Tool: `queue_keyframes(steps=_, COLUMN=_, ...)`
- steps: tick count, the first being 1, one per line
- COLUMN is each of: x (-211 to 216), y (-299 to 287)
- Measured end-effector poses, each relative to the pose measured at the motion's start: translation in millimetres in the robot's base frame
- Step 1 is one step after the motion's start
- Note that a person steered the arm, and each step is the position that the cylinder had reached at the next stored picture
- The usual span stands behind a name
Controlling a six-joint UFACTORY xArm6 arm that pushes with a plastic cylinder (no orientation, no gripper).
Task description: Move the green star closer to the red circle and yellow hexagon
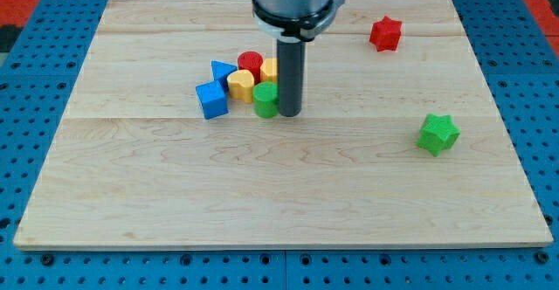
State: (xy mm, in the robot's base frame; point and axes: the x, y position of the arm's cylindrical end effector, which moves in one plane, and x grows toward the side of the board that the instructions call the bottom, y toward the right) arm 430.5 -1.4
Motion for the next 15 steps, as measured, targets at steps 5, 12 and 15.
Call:
queue_keyframes(steps=5, x=48, y=22)
queue_keyframes(steps=12, x=32, y=159)
queue_keyframes(steps=15, x=-33, y=96)
